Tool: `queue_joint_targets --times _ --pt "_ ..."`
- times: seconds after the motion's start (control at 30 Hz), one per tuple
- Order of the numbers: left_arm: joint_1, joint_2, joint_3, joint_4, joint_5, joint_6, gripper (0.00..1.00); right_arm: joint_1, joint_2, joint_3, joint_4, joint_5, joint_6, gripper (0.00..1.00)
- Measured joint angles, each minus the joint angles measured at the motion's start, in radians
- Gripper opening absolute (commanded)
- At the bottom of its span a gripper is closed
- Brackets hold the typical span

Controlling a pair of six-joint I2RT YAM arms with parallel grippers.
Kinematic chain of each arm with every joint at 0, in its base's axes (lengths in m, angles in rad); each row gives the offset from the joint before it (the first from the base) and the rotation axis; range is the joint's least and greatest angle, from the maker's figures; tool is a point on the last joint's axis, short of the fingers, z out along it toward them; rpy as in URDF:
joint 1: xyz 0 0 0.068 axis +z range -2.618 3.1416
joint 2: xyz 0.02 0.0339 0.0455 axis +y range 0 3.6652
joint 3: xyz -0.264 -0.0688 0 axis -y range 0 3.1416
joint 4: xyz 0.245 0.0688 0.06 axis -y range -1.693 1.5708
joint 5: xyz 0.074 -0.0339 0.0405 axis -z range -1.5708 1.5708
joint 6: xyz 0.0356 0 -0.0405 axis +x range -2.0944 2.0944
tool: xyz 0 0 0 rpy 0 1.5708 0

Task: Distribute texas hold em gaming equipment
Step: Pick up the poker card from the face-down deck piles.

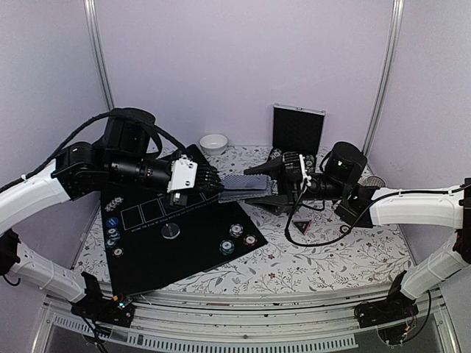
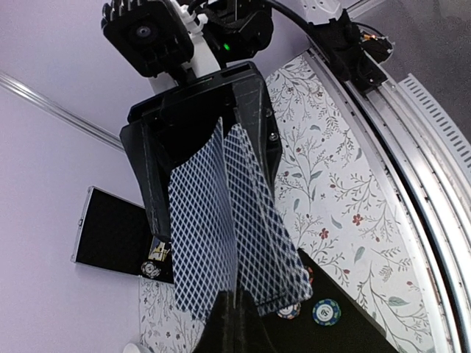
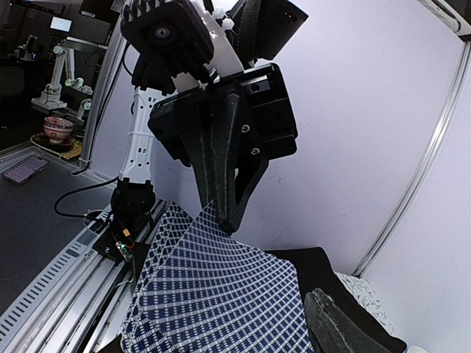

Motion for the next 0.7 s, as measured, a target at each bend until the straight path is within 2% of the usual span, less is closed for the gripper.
queue_joint_targets --times 0.7 --pt "-0.003 -0.104 -0.047 0.169 -0.056 -0.006 0.00 -0.005 -0.013 0.000 -0.001 0.006 -0.014 0.59"
